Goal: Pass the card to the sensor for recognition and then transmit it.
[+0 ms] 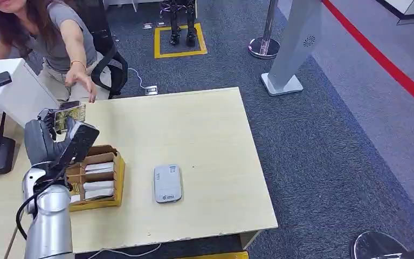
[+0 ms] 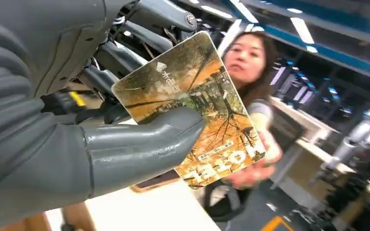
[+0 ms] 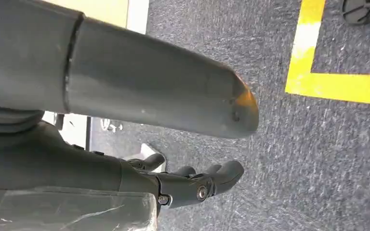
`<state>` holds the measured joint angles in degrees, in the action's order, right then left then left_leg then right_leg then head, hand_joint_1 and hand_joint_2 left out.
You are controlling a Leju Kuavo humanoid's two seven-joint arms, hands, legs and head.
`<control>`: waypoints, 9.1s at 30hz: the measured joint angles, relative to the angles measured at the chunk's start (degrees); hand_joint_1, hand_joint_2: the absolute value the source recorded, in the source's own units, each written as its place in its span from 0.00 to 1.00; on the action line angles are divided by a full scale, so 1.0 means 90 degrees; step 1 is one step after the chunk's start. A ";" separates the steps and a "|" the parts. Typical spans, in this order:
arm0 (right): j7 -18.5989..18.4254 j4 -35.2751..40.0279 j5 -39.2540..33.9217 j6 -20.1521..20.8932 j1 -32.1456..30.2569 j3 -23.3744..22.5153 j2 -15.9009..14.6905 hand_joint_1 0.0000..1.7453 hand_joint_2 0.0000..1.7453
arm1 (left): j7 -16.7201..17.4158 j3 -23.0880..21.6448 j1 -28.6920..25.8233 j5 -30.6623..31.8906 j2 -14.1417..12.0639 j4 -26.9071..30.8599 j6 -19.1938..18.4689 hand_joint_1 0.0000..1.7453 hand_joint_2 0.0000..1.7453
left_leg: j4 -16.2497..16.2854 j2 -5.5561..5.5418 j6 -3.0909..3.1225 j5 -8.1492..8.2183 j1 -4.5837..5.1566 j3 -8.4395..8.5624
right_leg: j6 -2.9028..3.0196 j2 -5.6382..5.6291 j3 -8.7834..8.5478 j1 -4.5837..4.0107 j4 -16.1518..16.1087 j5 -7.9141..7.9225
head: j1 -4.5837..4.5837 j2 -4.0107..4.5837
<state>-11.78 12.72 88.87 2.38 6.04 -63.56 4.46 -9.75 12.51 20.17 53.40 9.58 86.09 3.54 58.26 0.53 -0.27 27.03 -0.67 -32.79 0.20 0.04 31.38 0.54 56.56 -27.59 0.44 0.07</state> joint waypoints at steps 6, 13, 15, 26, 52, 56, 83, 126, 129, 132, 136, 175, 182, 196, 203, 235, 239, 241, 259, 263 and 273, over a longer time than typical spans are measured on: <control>0.0000 0.0000 0.0039 -0.0002 0.0003 0.0000 0.0000 0.00 0.00 | -0.0107 0.0617 0.0018 -0.0469 0.0114 -0.0170 -0.0202 1.00 1.00 | 0.0000 -0.0001 0.0001 0.0001 0.0002 -0.0002 | -0.0001 0.0000 0.0001 0.0001 -0.0003 0.0000 | 0.0000 0.0000; -0.0002 -0.0002 0.0041 -0.0002 0.0016 0.0000 0.0000 0.00 0.00 | -0.0240 0.0879 0.0048 -0.0483 0.0167 -0.0367 -0.0284 1.00 1.00 | 0.0000 -0.0006 0.0001 0.0000 0.0002 -0.0003 | -0.0001 0.0004 0.0000 0.0001 -0.0003 0.0000 | 0.0000 0.0000; -0.0002 -0.0002 0.0034 -0.0002 0.0020 0.0000 0.0000 0.00 0.00 | -0.0255 0.0915 0.0071 -0.0447 0.0180 -0.0398 -0.0282 1.00 1.00 | 0.0000 -0.0006 0.0001 0.0000 0.0002 -0.0003 | -0.0001 0.0004 0.0000 0.0001 -0.0003 0.0000 | 0.0000 0.0000; -0.0007 -0.0002 0.0024 -0.0002 0.0032 0.0000 0.0000 0.00 0.00 | -0.0257 0.1017 0.0080 -0.0471 0.0264 -0.0420 -0.0279 0.00 1.00 | 0.0000 -0.0008 0.0001 0.0001 0.0002 -0.0003 | -0.0001 0.0006 0.0000 0.0001 -0.0003 0.0000 | 0.0000 0.0000; -0.0092 0.0000 -0.0143 -0.0085 0.0027 -0.0090 0.0000 0.00 0.00 | -0.0202 0.1000 -0.0410 0.0273 0.0512 0.0201 -0.0081 0.00 1.00 | 0.0000 -0.0005 0.0003 0.0003 0.0002 -0.0003 | -0.0001 0.0002 0.0001 0.0001 -0.0003 0.0000 | -0.0002 0.0000; -0.0167 0.0000 -0.0243 -0.0109 0.0020 -0.0199 0.0000 0.00 0.00 | -0.0005 0.0789 -0.0894 0.1036 0.0483 0.0963 0.0352 0.00 1.00 | -0.0001 -0.0006 0.0001 0.0006 0.0002 -0.0006 | 0.0001 0.0003 0.0002 0.0001 -0.0004 -0.0003 | -0.0002 0.0000; -0.0233 0.0000 -0.0457 -0.0221 -0.0019 -0.0379 0.0066 0.00 0.00 | 0.0359 0.0820 -0.2461 0.3230 0.0017 0.2295 0.1098 0.00 1.00 | -0.0003 -0.0009 0.0001 0.0006 0.0001 -0.0006 | 0.0001 0.0008 0.0003 0.0001 -0.0005 -0.0003 | 0.0000 0.0000; -0.0231 0.0007 -0.0520 -0.0306 -0.0019 -0.0493 0.0066 0.00 0.00 | 0.1071 0.0155 -0.3162 0.4065 -0.0277 0.1693 0.1102 0.00 1.00 | -0.0003 -0.0009 0.0001 0.0006 0.0001 -0.0006 | 0.0001 0.0008 0.0003 0.0001 -0.0006 -0.0003 | -0.0005 0.0000; -0.0236 0.0010 -0.0520 -0.0306 -0.0020 -0.0493 0.0066 0.00 0.00 | 0.1141 0.0097 -0.3197 0.4068 -0.0316 0.1690 0.1042 0.00 1.00 | -0.0003 -0.0009 0.0001 0.0006 0.0001 -0.0006 | 0.0001 0.0007 0.0003 0.0001 -0.0006 -0.0004 | -0.0005 0.0000; -0.0250 0.0010 -0.0517 -0.0313 -0.0019 -0.0493 0.0066 0.00 0.00 | 0.1168 0.0063 -0.3227 0.4068 -0.0350 0.1671 0.0991 0.00 1.00 | -0.0003 -0.0009 0.0001 0.0006 0.0001 -0.0006 | 0.0001 0.0008 0.0003 0.0001 -0.0006 -0.0004 | -0.0005 0.0000; -0.0250 0.0032 -0.0500 -0.0313 -0.0020 -0.0493 0.0063 0.00 0.00 | 0.1251 -0.0027 -0.3266 0.4070 -0.0389 0.1608 0.0952 0.00 1.00 | -0.0003 -0.0009 0.0001 0.0006 0.0002 -0.0006 | 0.0001 0.0008 0.0003 0.0001 -0.0006 -0.0004 | -0.0005 0.0000; -0.0228 0.0070 -0.0476 -0.0347 -0.0019 -0.0493 0.0063 0.00 0.00 | 0.1795 -0.1135 -0.3537 0.4073 -0.0848 0.1377 0.0814 0.00 1.00 | -0.0003 -0.0009 0.0001 0.0006 0.0001 -0.0006 | 0.0001 0.0008 0.0003 0.0001 -0.0006 -0.0004 | -0.0005 0.0000; -0.0228 0.0090 -0.0469 -0.0391 -0.0019 -0.0493 0.0061 0.00 0.00 | 0.1795 -0.1222 -0.3533 0.4073 -0.0848 0.1336 0.0746 0.00 1.00 | -0.0003 -0.0009 0.0001 0.0006 0.0002 -0.0006 | 0.0001 0.0008 0.0003 0.0001 -0.0006 -0.0003 | -0.0005 0.0000; -0.0223 0.0104 -0.0452 -0.0420 -0.0018 -0.0493 0.0049 0.00 0.00 | 0.1851 -0.1329 -0.3524 0.4073 -0.0848 0.1156 0.0663 0.00 1.00 | -0.0003 -0.0009 0.0001 0.0006 0.0001 -0.0005 | 0.0001 0.0007 0.0003 0.0001 -0.0006 -0.0004 | -0.0005 0.0000; -0.0223 0.0104 -0.0444 -0.0406 -0.0018 -0.0493 0.0036 0.00 0.00 | 0.1914 -0.1346 -0.3511 0.4073 -0.0867 0.0969 0.0629 0.00 1.00 | -0.0003 -0.0009 0.0001 0.0006 0.0001 -0.0005 | 0.0001 0.0007 0.0003 0.0001 -0.0006 -0.0004 | -0.0005 0.0000; -0.0160 0.0107 -0.0350 -0.0333 -0.0014 -0.0491 -0.0015 0.00 0.00 | 0.2344 -0.2089 -0.3000 0.4073 -0.1168 0.0318 0.0741 0.00 1.00 | -0.0003 -0.0009 0.0001 0.0006 0.0001 -0.0005 | 0.0001 0.0008 0.0003 0.0001 -0.0006 -0.0003 | -0.0005 0.0000; -0.0155 0.0107 -0.0350 -0.0333 -0.0014 -0.0491 -0.0015 0.00 0.00 | 0.2407 -0.2152 -0.2999 0.4073 -0.1212 0.0313 0.0743 0.00 1.00 | -0.0003 -0.0009 0.0001 0.0006 0.0001 -0.0005 | 0.0001 0.0008 0.0003 0.0001 -0.0006 -0.0003 | -0.0005 0.0000; -0.0155 0.0107 -0.0350 -0.0333 -0.0014 -0.0491 -0.0015 0.00 0.00 | 0.2445 -0.2193 -0.2998 0.4073 -0.1246 0.0306 0.0746 0.00 1.00 | -0.0003 -0.0009 0.0001 0.0006 0.0001 -0.0005 | 0.0001 0.0008 0.0003 0.0001 -0.0006 -0.0003 | -0.0005 0.0000; -0.0160 0.0107 -0.0338 -0.0364 -0.0013 -0.0454 -0.0015 0.00 0.00 | 0.3347 -0.2551 -0.2951 0.4075 -0.1618 0.0228 0.0622 0.00 1.00 | -0.0003 -0.0009 0.0001 0.0006 0.0000 -0.0005 | 0.0001 0.0008 0.0003 0.0001 -0.0006 -0.0004 | -0.0005 0.0000; -0.0160 0.0107 -0.0338 -0.0362 -0.0013 -0.0454 -0.0015 0.00 0.00 | 0.3441 -0.2587 -0.2938 0.4075 -0.1708 0.0228 0.0614 0.00 1.00 | -0.0003 -0.0009 0.0001 0.0006 0.0000 -0.0005 | 0.0001 0.0008 0.0003 0.0001 -0.0006 -0.0004 | -0.0002 0.0000; -0.0160 0.0109 -0.0338 -0.0355 -0.0011 -0.0452 -0.0012 0.00 0.00 | 0.4002 -0.2842 -0.2811 0.4075 -0.1943 0.0301 0.0471 0.00 1.00 | -0.0003 -0.0010 0.0001 0.0006 0.0001 -0.0006 | 0.0001 0.0008 0.0002 0.0001 -0.0006 -0.0003 | -0.0002 0.0000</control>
<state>-13.22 13.70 85.83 -0.81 5.94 -67.63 4.35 26.27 -13.07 -5.13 90.07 -7.91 88.81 7.78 58.24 0.45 -0.26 27.08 -0.66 -32.84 0.21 0.11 31.41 0.55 56.51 -27.62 0.42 0.07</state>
